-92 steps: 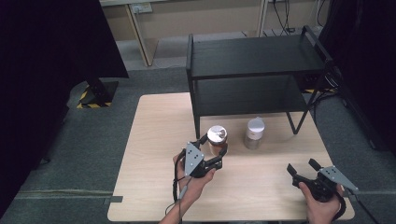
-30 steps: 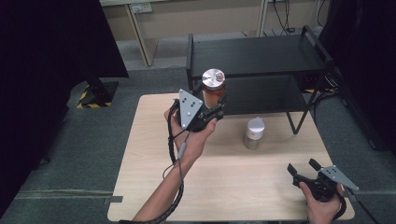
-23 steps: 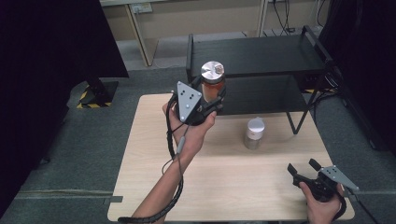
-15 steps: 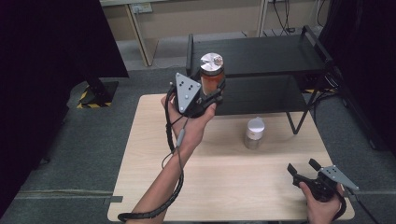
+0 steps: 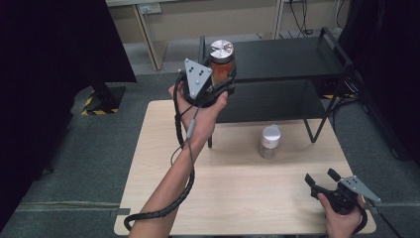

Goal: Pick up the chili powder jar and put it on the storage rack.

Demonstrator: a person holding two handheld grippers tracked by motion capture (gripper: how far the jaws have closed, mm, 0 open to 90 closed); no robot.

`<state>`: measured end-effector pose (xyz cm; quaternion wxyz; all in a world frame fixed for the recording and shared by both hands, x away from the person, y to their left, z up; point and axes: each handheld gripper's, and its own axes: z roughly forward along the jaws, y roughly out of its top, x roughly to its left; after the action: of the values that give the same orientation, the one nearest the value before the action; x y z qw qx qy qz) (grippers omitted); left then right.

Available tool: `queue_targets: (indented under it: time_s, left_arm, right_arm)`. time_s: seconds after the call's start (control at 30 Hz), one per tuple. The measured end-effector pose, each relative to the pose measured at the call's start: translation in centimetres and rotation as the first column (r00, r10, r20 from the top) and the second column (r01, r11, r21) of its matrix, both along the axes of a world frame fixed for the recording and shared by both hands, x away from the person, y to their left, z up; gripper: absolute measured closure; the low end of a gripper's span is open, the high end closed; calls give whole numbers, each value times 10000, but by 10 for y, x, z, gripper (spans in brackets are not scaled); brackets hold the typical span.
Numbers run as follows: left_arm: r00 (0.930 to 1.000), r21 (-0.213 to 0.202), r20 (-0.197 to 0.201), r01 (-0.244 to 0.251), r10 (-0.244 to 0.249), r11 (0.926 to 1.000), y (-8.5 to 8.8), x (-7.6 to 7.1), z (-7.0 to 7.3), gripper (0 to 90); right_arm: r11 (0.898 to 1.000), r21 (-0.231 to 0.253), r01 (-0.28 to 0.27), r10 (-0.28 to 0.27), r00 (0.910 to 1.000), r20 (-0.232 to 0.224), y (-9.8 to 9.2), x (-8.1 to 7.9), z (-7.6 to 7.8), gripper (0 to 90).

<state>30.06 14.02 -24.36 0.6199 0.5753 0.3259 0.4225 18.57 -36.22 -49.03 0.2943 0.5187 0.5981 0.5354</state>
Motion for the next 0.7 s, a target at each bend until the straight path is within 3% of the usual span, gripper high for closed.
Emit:
queue_targets:
  time_s: [0.37, 0.7]
  left_arm:
    - [9979, 113, -339, -549, 553, 9984, -5, 27, 3, 303]
    - [9961, 224, -486, -726, 736, 9971, -8, 40, 1, 303]
  right_arm:
    - [10000, 48, -15, 15, 10000, 6, -1, 0, 0, 57]
    - [10000, 72, -27, 26, 10000, 9, -1, 0, -1, 57]
